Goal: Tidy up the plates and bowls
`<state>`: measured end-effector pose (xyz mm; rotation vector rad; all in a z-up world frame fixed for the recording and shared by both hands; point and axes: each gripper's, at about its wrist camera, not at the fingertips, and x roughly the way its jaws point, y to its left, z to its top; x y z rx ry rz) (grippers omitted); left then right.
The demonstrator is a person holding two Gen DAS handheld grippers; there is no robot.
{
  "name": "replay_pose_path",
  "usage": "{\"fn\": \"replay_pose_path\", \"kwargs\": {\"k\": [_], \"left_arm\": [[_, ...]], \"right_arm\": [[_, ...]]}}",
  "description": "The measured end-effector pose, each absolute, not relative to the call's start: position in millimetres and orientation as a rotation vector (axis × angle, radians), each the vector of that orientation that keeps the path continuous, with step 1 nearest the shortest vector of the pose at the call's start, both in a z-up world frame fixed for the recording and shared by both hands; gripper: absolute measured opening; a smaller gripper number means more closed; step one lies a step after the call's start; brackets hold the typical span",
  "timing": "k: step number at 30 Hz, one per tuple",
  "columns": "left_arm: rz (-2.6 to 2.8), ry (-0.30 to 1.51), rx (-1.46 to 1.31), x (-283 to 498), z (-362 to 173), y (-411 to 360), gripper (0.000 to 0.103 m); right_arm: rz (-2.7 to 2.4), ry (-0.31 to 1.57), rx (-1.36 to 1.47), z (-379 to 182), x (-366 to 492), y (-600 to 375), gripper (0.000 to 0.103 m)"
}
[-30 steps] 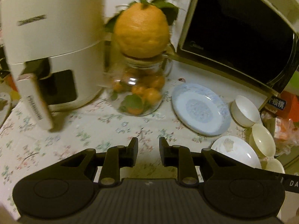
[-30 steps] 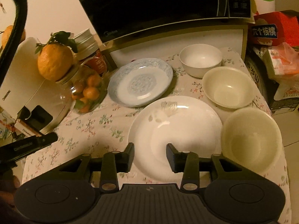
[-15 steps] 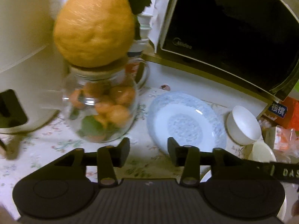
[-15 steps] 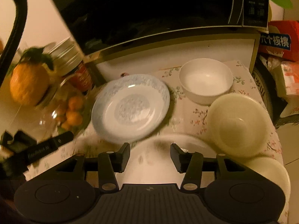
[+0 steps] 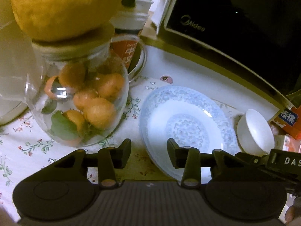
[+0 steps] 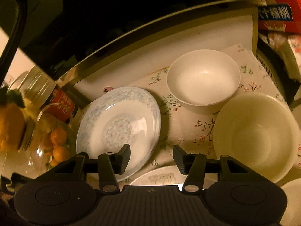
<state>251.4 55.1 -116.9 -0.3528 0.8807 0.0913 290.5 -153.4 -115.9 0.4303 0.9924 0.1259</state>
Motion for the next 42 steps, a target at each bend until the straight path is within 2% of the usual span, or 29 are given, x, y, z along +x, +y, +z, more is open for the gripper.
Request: {"fn": "replay_pose_path", "kwargs": {"k": [3, 8, 13, 20, 22, 42], "left_arm": [[0.089, 0.886, -0.372, 254.5, -123.5, 58.7, 0.03], [0.08, 0.884, -0.402, 259.6, -130.1, 61.8, 0.024], [0.067, 0.893, -0.423, 263.0, -135.5, 60.8, 0.017], [0.078, 0.885, -0.449, 266.9, -138.2, 63.9, 0.014], [0.075, 0.885, -0.446, 267.3, -138.2, 65.0, 0.012], [0.051, 0.876, -0.422, 246.6, -106.2, 62.0, 0.01]], "right_arm": [[0.121, 0.986, 0.433, -119.6, 294.3, -152.4, 0.05], [0.127, 0.994, 0.433, -127.2, 301.3, -145.5, 0.042], [0.128, 1.014, 0.45, -136.0, 304.6, -141.5, 0.027], [0.108, 1.021, 0.46, -141.8, 305.0, -140.5, 0.018], [0.104, 1.02, 0.459, -142.9, 305.0, -140.9, 0.012], [0.115, 1.009, 0.431, -118.0, 293.2, -144.9, 0.013]]}}
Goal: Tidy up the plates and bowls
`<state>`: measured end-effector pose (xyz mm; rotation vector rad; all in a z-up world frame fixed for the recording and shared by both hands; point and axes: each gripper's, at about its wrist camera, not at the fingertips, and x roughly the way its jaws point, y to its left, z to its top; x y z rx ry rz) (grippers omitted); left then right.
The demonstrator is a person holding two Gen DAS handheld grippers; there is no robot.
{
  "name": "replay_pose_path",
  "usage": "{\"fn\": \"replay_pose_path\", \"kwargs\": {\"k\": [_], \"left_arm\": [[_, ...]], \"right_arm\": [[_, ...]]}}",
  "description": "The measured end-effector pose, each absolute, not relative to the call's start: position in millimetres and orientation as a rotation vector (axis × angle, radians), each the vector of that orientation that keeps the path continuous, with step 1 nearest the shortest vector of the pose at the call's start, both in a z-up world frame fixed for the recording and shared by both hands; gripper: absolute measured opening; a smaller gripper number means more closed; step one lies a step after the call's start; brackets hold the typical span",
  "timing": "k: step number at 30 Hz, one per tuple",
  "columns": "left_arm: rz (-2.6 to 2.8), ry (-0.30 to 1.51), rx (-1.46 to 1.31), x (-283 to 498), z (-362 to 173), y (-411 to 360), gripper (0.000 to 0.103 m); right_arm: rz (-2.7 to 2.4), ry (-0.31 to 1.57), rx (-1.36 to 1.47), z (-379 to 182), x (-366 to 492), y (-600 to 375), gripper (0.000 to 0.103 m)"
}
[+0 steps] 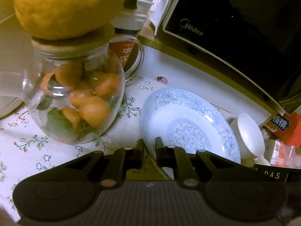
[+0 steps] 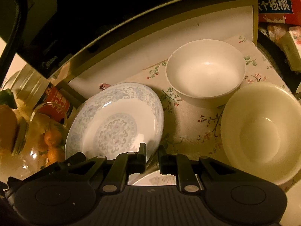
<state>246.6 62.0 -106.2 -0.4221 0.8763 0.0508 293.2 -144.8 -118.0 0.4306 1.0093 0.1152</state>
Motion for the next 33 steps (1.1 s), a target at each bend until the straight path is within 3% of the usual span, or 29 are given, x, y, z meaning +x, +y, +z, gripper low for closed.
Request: {"fn": "replay_pose_path", "kwargs": {"k": [19, 33], "left_arm": [[0.036, 0.81, -0.398, 123.3, -27.7, 59.4, 0.01], [0.074, 0.768, -0.378, -8.8, -7.9, 70.4, 0.011]], "right_arm": [[0.201, 0.907, 0.364, -41.5, 175.8, -142.9, 0.015], [0.322, 0.872, 0.291, -17.9, 38.2, -119.0, 0.018]]}}
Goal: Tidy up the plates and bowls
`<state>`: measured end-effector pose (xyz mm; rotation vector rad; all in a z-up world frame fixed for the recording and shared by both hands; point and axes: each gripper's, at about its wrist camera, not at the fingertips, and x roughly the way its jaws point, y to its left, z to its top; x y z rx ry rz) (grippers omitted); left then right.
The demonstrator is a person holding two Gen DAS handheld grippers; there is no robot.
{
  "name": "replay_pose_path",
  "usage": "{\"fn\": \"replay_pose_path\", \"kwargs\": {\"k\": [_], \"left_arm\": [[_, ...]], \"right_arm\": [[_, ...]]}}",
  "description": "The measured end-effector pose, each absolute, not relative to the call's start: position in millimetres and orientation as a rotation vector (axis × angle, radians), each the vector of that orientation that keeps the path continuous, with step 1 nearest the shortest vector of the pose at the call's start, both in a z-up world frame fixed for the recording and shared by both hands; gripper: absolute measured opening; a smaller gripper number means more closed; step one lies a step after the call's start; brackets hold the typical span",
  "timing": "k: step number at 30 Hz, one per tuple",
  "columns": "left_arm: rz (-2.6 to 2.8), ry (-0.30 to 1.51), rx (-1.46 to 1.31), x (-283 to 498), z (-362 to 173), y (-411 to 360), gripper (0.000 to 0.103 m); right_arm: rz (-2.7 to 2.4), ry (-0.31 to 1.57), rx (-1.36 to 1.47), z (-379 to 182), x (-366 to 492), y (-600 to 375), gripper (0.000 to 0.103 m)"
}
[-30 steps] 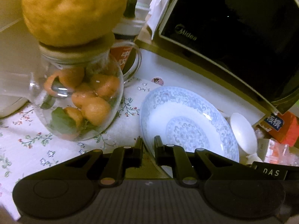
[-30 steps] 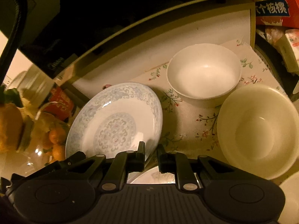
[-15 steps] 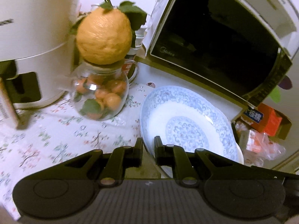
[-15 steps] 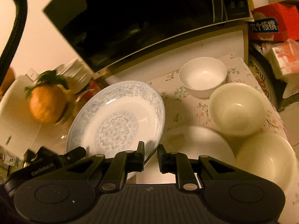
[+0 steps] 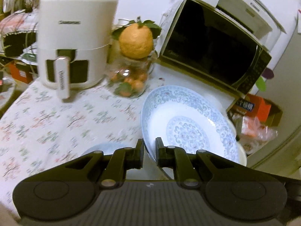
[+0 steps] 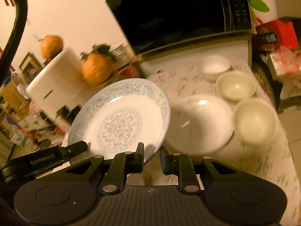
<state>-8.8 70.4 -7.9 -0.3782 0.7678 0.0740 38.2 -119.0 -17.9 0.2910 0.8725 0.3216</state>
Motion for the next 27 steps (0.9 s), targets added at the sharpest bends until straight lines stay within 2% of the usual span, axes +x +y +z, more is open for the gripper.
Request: {"fn": "replay_pose_path", "kwargs": {"k": [12, 27], "left_arm": [[0.172, 0.866, -0.395, -41.0, -50.0, 105.2, 0.011], [0.184, 0.892, -0.398, -52.7, -61.6, 113.6, 0.011]], "right_arm": [[0.409, 1.03, 0.152, -72.8, 16.2, -63.6, 0.018], [0.432, 1.007, 0.103, -77.1, 8.9, -49.0, 0.018]]}}
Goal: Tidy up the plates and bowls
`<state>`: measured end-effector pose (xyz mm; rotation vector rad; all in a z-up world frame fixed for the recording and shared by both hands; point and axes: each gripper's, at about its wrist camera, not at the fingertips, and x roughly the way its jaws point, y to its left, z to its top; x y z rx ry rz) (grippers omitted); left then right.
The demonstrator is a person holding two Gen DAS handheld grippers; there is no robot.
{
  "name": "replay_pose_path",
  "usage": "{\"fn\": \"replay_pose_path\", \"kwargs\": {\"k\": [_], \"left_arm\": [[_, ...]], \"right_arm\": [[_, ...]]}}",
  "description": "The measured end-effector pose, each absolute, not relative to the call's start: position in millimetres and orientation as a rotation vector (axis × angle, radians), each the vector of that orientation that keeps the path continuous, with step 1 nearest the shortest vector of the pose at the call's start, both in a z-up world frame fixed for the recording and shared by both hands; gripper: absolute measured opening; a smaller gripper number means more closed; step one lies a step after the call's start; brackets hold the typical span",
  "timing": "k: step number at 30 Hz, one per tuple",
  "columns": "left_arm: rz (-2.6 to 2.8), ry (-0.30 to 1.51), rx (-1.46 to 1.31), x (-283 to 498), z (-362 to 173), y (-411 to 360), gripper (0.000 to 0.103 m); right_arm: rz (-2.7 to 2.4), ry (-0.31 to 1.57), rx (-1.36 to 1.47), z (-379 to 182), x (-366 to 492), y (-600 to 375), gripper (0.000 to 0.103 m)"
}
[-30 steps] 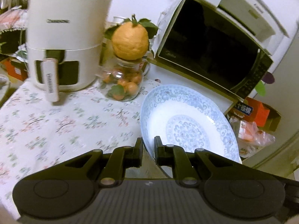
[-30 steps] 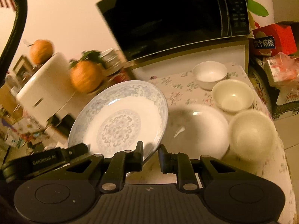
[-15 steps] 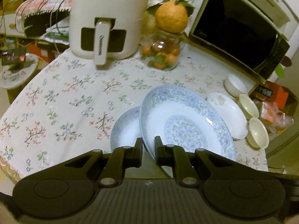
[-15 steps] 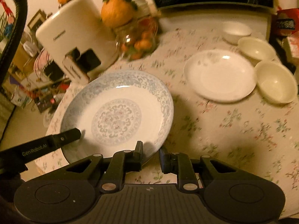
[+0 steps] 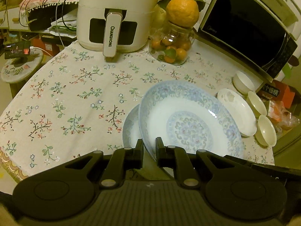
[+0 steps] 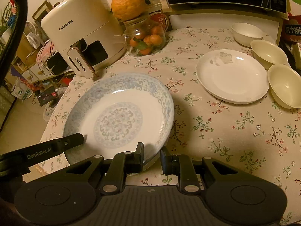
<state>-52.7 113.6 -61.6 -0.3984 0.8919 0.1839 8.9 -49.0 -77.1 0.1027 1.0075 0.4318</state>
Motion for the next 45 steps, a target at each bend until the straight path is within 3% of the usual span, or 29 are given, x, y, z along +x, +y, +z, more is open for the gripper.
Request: {"fn": "replay_pose_path", "kwargs": {"k": [45], "left_arm": [[0.255, 0.989, -0.351, -44.6, -89.8, 118.4, 0.011]], "right_arm": [[0.396, 1.102, 0.026, -102.0, 20.2, -24.4, 0.019]]}}
